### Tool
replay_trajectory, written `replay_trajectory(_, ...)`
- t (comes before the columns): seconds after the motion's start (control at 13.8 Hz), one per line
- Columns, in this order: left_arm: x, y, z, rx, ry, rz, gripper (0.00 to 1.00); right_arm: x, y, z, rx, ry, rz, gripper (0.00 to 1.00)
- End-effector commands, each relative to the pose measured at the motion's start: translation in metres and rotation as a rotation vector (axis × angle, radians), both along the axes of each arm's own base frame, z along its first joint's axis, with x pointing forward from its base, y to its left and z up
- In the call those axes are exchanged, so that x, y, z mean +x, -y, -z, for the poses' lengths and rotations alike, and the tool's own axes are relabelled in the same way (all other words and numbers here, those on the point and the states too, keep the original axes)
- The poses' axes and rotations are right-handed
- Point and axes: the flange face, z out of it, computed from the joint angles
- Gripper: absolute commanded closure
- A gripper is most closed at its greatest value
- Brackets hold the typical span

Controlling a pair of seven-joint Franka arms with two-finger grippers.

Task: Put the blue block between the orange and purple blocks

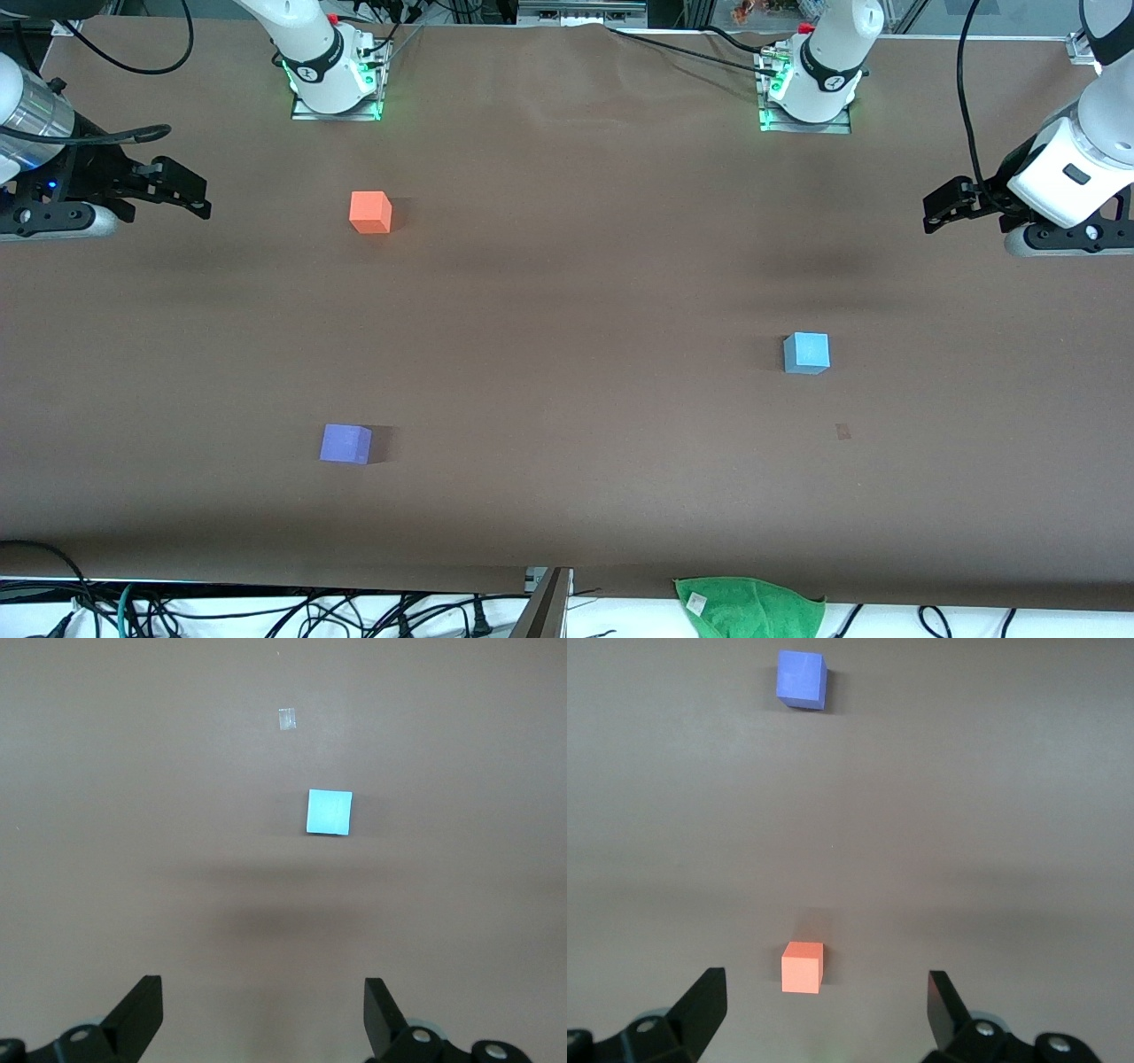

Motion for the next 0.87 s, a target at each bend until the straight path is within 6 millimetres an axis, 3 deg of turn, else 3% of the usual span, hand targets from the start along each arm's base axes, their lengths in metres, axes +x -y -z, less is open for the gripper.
replay_trajectory(0.0, -0.0015, -0.0029, -0.0015, 0.021, -0.006, 0.019, 0.0, 0.001, -0.0004, -0.0054, 0.01, 0.007, -0.001, 0.0)
replay_trajectory(0.8, -0.0011, -0.007, 0.0, 0.011, -0.009, 0.009, 0.0, 0.0009, 0.0022, -0.0051, 0.01, 0.004, 0.004, 0.0)
